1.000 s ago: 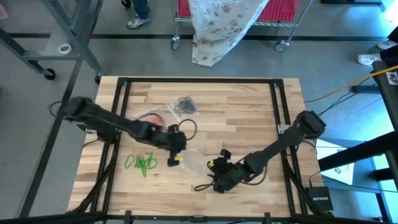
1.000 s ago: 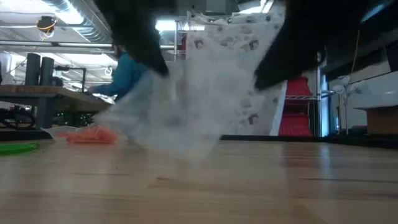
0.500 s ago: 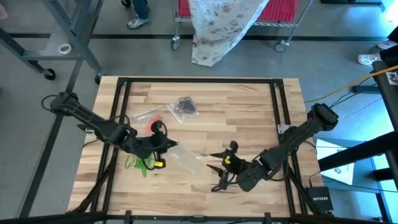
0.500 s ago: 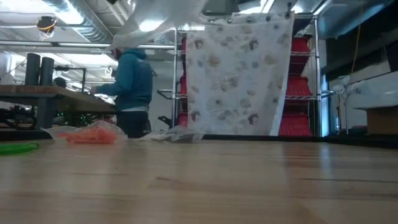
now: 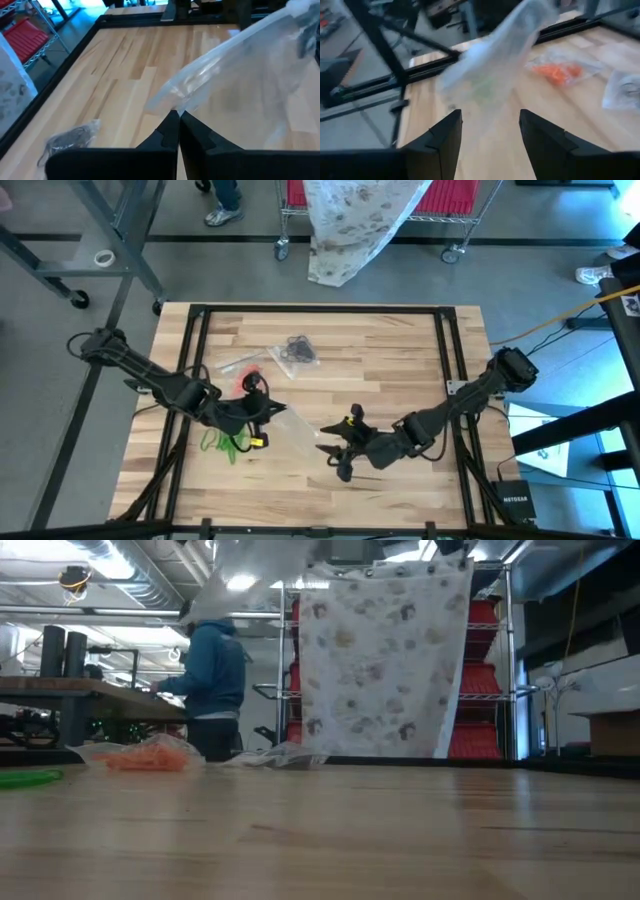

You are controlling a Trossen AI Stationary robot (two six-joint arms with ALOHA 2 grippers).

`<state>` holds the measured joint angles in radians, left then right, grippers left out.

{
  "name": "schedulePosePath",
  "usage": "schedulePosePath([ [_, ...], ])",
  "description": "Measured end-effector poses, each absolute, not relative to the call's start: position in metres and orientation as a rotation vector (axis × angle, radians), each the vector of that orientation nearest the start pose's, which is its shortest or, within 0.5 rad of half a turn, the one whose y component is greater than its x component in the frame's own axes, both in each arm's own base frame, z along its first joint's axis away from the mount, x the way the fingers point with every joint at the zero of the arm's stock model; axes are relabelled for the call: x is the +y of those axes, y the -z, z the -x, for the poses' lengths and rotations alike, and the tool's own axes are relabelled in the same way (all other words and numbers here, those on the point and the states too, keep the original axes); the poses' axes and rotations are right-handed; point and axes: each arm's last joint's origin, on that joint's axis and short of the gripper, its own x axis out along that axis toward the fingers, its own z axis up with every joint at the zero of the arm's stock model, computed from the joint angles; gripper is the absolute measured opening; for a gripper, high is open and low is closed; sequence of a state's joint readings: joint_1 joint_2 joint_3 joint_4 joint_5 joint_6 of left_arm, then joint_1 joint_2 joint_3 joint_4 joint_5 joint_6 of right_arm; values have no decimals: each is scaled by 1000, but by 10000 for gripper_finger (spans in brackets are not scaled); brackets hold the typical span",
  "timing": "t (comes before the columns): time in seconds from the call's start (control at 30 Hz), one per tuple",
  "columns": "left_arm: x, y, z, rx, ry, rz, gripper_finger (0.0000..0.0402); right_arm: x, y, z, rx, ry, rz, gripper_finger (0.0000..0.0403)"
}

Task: Sort rubber bands
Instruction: Open the transparent zip bag

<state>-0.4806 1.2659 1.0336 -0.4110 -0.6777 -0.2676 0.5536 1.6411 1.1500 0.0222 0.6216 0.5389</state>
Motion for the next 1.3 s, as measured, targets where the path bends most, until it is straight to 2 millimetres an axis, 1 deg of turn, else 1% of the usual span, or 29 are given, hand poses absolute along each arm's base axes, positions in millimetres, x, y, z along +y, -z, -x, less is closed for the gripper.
schedulePosePath([
  [0.07,-106,-302,-243,518,-265,-92,1,179,-262,-318,389,128,-289,193],
  [0.13,-104,-301,-243,533,-277,-102,1,183,-259,-311,447,96,-305,193],
  [0.2,-102,-301,-244,532,-286,-99,1,182,-259,-309,462,123,-328,193],
  [0.3,-100,-302,-246,514,-290,-93,1,181,-259,-309,439,169,-343,193],
  [0.5,-101,-303,-246,506,-284,-105,1,172,-263,-318,323,280,-324,193],
  [0.7,-100,-303,-247,509,-281,-124,1,170,-264,-318,293,342,-310,193],
  [0.77,-100,-303,-247,510,-279,-132,1,169,-264,-318,283,364,-304,186],
  [0.83,-100,-303,-247,514,-273,-154,1,169,-264,-318,277,376,-293,167],
  [0.9,-100,-303,-246,517,-268,-174,1,169,-265,-318,275,383,-270,137],
  [1.07,-100,-303,-247,518,-267,-177,1,169,-264,-318,285,376,-233,29],
  [1.1,-100,-303,-247,517,-268,-173,1,169,-264,-318,288,375,-222,15],
  [1.13,-100,-303,-247,517,-268,-172,1,169,-264,-318,290,374,-215,9],
  [1.23,-101,-303,-246,522,-246,-161,6,168,-263,-317,299,376,-205,14],
  [1.3,-100,-303,-247,538,-191,-119,20,168,-262,-316,315,376,-191,8],
])
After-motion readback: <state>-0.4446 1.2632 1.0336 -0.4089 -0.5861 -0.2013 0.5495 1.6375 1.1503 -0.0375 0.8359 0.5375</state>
